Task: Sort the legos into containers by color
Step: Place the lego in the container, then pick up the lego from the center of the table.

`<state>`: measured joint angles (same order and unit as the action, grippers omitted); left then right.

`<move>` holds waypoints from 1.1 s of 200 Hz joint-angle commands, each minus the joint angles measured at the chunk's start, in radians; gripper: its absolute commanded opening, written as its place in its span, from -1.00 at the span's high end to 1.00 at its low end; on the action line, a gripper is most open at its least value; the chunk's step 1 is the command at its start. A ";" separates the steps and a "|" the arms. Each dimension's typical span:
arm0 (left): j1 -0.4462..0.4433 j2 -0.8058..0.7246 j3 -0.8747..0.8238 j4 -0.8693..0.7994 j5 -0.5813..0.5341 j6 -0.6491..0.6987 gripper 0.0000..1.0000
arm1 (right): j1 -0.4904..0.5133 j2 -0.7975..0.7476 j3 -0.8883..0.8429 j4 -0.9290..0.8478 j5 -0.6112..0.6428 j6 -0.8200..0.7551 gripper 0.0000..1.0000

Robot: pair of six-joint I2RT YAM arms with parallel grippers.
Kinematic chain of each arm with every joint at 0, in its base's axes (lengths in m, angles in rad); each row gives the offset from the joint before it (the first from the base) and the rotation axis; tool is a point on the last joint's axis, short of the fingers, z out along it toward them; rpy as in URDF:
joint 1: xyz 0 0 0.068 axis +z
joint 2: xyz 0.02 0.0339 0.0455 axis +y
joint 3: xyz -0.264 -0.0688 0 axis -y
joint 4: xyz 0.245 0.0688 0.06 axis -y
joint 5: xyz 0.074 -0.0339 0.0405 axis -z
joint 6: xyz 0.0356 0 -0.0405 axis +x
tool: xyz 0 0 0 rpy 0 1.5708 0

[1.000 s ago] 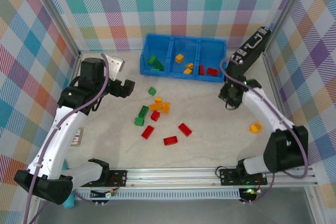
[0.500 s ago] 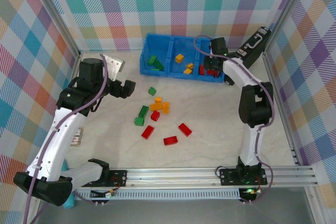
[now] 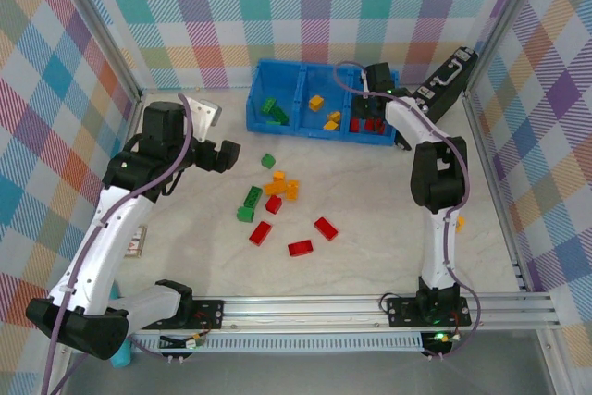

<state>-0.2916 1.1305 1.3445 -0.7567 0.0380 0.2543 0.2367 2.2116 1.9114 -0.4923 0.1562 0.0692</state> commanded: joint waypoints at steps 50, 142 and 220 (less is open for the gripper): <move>0.011 -0.024 -0.026 0.039 0.056 0.000 -1.00 | 0.062 -0.316 -0.261 -0.002 -0.069 -0.138 -0.35; 0.011 -0.025 -0.025 0.058 0.035 -0.016 -1.00 | 0.362 -0.706 -0.833 -0.024 -0.274 -0.119 -0.69; 0.011 0.032 0.008 0.047 0.056 -0.045 -1.00 | 0.453 -0.670 -0.932 -0.037 -0.308 -0.096 -0.82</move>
<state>-0.2916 1.1515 1.3216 -0.7044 0.0708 0.2241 0.6621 1.5341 1.0126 -0.5301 -0.1173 -0.0521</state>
